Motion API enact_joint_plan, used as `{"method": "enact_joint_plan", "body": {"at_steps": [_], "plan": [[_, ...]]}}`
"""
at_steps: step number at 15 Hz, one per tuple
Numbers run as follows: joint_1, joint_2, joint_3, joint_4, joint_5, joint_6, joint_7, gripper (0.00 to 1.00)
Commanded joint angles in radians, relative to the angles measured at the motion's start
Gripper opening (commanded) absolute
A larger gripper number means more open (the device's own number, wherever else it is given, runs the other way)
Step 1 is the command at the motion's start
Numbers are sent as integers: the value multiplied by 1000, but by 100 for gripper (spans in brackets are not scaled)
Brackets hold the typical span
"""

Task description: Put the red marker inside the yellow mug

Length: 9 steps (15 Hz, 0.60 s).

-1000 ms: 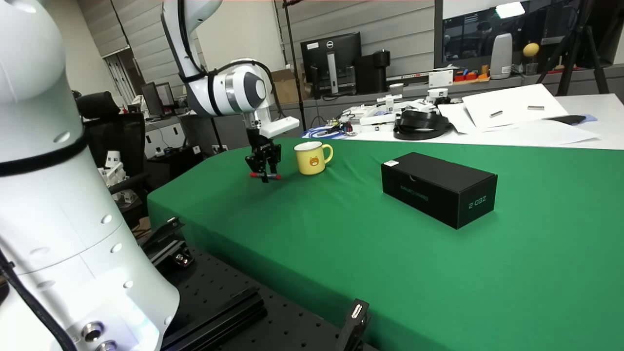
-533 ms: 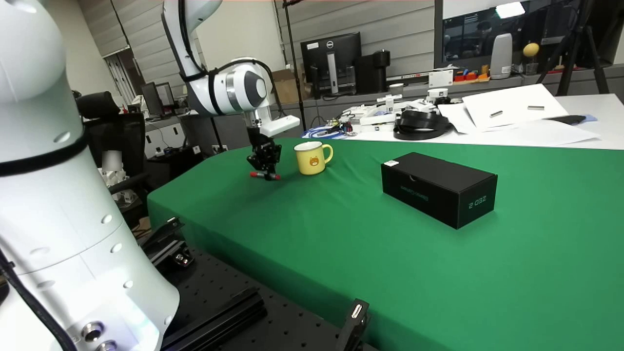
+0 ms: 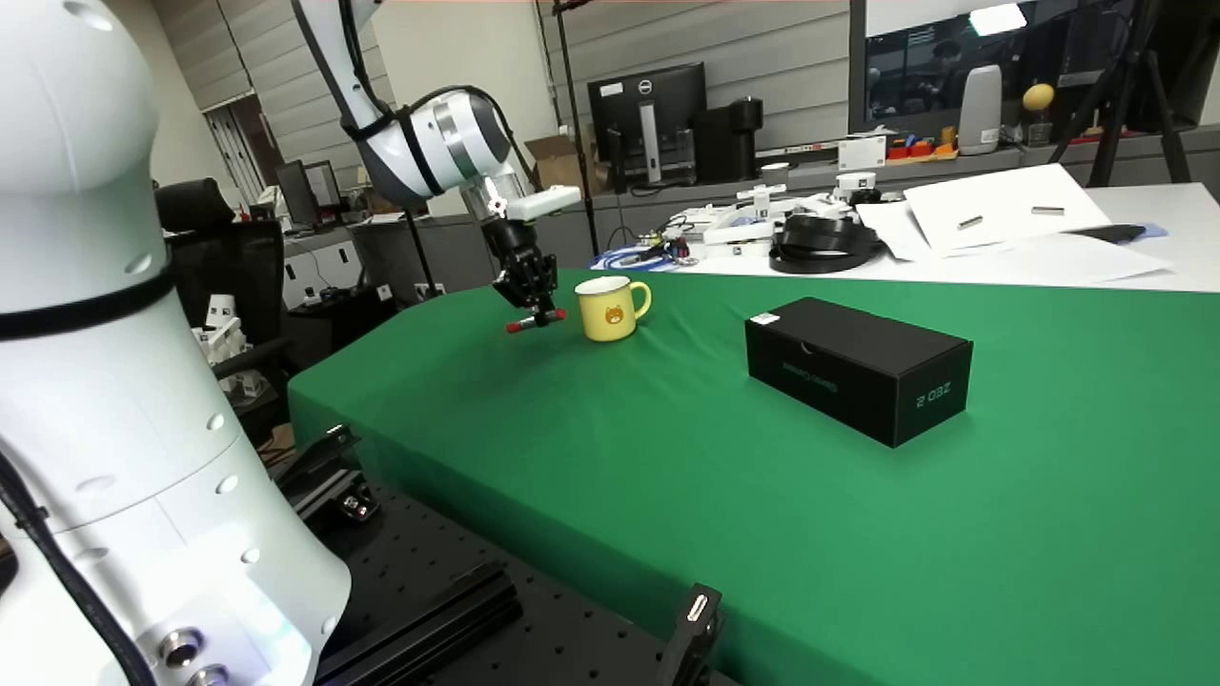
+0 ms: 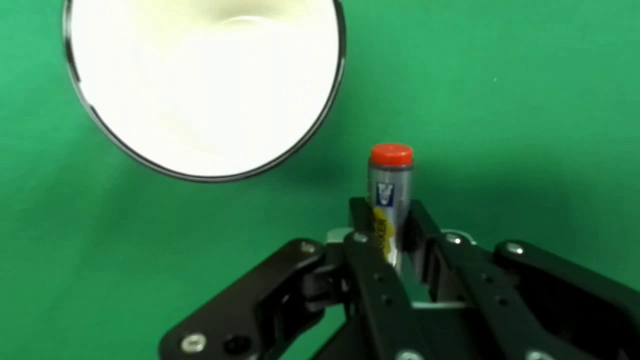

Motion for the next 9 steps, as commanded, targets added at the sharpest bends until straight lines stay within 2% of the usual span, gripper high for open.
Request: {"method": "enact_joint_plan", "body": {"at_steps": [1, 5, 9], "plan": [[74, -56, -31, 28, -193, -149, 114, 5], [83, -72, -4, 66, -407, -286, 198, 5], [59, -69, 25, 97, -515, -339, 253, 5]]}}
